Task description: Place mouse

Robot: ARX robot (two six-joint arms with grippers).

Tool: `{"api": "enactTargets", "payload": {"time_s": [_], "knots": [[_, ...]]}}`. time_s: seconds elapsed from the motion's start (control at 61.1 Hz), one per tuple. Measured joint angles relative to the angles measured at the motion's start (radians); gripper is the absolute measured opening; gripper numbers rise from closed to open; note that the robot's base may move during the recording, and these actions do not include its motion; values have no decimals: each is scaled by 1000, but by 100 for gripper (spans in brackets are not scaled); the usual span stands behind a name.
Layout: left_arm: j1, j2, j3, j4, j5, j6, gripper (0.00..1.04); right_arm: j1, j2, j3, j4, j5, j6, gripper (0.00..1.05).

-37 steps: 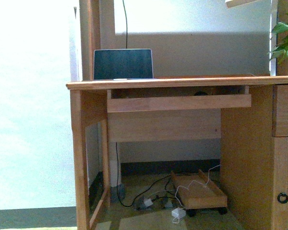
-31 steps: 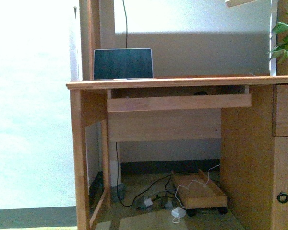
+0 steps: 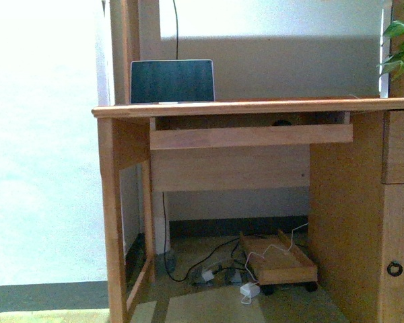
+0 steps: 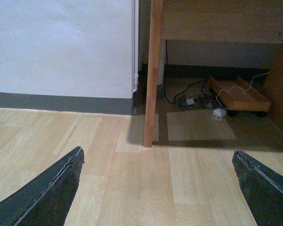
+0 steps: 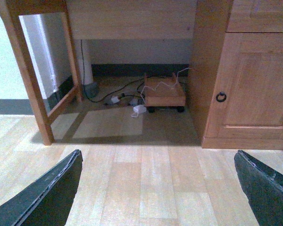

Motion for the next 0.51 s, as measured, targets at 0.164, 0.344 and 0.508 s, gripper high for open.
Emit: {"api": "enactTargets", "payload": {"time_s": [0.164, 0.344, 0.508], "knots": [[0, 0, 0, 0, 0, 0, 97, 0, 0, 0, 0, 0, 0, 97], [0, 0, 0, 0, 0, 0, 97, 0, 0, 0, 0, 0, 0, 97], [0, 0, 0, 0, 0, 0, 97, 0, 0, 0, 0, 0, 0, 97]]}}
